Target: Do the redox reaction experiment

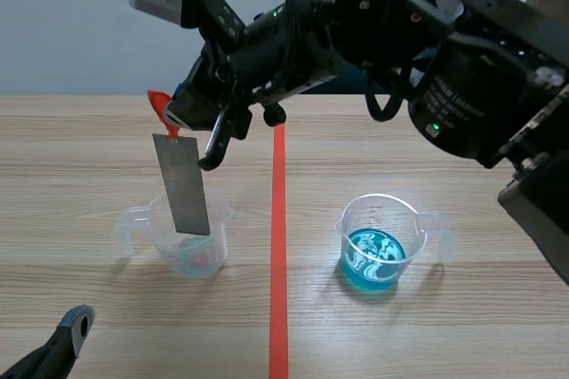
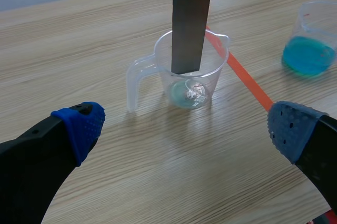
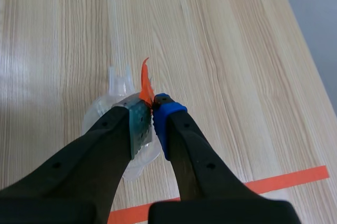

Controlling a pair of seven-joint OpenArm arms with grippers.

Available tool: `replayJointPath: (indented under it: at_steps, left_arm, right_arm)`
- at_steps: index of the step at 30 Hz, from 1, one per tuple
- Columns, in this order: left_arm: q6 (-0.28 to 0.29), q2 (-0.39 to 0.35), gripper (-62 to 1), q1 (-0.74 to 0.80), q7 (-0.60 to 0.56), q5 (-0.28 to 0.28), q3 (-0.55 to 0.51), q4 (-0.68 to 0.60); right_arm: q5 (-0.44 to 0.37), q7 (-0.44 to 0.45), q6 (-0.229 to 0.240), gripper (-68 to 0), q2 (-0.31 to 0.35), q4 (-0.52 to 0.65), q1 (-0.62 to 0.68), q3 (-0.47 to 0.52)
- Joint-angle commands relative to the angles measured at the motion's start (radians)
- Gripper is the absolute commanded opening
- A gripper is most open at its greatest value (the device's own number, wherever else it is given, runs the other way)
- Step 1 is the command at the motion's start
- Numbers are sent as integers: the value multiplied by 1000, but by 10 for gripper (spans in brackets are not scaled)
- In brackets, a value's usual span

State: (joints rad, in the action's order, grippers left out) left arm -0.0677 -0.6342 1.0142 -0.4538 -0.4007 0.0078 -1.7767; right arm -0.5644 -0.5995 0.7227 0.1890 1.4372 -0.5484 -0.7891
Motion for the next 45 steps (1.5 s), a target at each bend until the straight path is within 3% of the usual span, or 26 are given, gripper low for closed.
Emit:
replayJointPath:
  at_steps: [1, 9, 27, 30, 35, 37, 41, 45]
  left_arm:
    - [3, 5, 14, -1, -18, 0, 2, -18]
    - [3, 5, 14, -1, -18, 0, 2, -18]
    - [3, 5, 14, -1, -18, 0, 2, -18]
    - [3, 5, 14, -1, -18, 0, 2, -18]
    - [3, 5, 14, -1, -18, 0, 2, -18]
    - [3, 5, 14, -1, -18, 0, 2, -18]
    - [3, 5, 14, -1, -18, 0, 2, -18]
    - [3, 5, 14, -1, -18, 0, 2, -18]
  right_arm:
    - [17, 45, 4, -667, -2, -10, -11, -11]
    - [135, 211, 4, -667, -2, -79, -11, -43]
    - [162, 228, 13, -661, -1, -79, -11, -43]
    - [170, 224, 23, -563, -1, -79, -11, -43]
    - [176, 222, 23, -172, -3, -79, -11, -43]
    - [176, 221, 23, -74, -6, -79, -11, -43]
    - [177, 220, 23, -3, -13, -79, -11, -43]
    - [188, 221, 23, -3, -18, -79, -11, -43]
